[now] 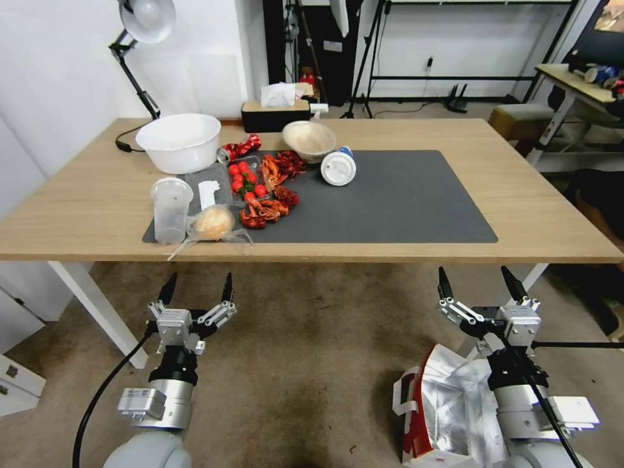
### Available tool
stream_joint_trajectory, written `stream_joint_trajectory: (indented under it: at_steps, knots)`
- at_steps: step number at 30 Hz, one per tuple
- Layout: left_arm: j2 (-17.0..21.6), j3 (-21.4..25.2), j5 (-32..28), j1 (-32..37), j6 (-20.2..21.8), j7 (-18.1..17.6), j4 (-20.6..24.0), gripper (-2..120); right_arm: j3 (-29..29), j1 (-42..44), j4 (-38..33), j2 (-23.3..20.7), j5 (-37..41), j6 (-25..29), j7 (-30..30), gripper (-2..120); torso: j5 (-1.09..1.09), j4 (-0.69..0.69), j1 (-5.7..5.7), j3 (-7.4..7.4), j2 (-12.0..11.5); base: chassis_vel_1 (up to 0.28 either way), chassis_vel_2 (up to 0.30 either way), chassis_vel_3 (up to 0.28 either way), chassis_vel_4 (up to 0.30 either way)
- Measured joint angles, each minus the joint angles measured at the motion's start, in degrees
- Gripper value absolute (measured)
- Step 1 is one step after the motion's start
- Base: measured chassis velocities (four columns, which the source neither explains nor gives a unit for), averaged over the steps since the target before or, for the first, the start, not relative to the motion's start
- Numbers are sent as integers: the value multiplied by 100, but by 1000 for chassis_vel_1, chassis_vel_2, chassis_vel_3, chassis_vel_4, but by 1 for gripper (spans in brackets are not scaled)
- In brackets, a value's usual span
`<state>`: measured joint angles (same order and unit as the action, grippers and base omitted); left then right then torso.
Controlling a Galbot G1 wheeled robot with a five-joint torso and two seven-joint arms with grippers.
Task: Pick up the food delivery bag from the floor and place it on the table.
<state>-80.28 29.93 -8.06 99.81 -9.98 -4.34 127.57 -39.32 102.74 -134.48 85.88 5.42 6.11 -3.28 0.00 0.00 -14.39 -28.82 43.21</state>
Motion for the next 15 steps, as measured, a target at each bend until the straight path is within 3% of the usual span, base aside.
stream_joint_trajectory:
  at_steps: [15]
  knots:
    - [-24,16,21,50,-46,-4,27,99,-15,-17,-25,-46,28,1,1,100,0,0,153,222,-375,0,0,0,0]
